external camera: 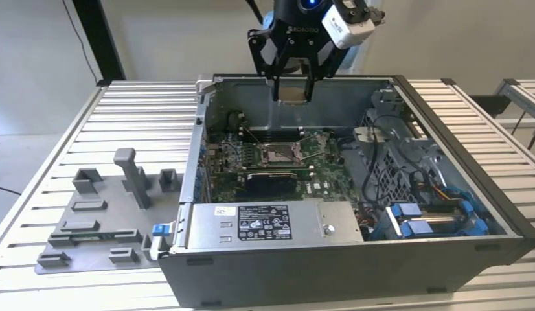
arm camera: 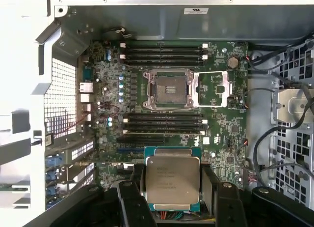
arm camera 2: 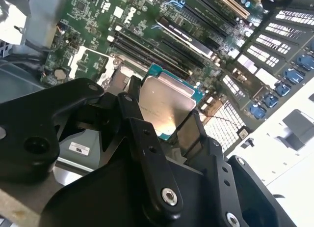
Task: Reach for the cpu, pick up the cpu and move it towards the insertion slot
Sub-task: 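Pick up the cpu and move it towards the insertion slot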
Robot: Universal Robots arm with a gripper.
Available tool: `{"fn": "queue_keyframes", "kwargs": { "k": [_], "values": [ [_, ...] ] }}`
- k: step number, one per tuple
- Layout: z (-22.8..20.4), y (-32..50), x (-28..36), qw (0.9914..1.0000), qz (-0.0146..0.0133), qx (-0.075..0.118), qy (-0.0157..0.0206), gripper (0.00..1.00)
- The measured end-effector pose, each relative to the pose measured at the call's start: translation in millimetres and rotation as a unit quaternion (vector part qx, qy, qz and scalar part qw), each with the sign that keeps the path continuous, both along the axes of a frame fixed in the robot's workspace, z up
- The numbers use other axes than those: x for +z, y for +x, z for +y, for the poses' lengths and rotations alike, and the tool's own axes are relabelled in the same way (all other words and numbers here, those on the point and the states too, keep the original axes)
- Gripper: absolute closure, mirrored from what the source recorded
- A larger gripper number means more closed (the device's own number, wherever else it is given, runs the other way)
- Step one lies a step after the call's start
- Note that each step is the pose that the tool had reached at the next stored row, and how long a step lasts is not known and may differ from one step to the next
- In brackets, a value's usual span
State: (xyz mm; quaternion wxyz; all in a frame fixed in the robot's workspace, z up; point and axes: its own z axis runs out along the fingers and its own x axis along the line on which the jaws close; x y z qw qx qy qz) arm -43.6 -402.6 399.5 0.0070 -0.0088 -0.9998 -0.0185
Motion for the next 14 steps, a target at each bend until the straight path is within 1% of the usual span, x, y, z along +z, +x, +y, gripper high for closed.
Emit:
{"fn": "queue_keyframes", "kwargs": {
  "k": [2,10,14],
  "values": [
    [2.9,0.1,0.0,1.00000,0.0000,0.000,0.0000,1.00],
    [24.5,0.8,-1.3,1.00000,-0.0002,-0.001,0.0000,1.00],
    [34.0,7.1,-2.9,1.00000,-0.0002,-0.001,0.0000,1.00]
  ]
}}
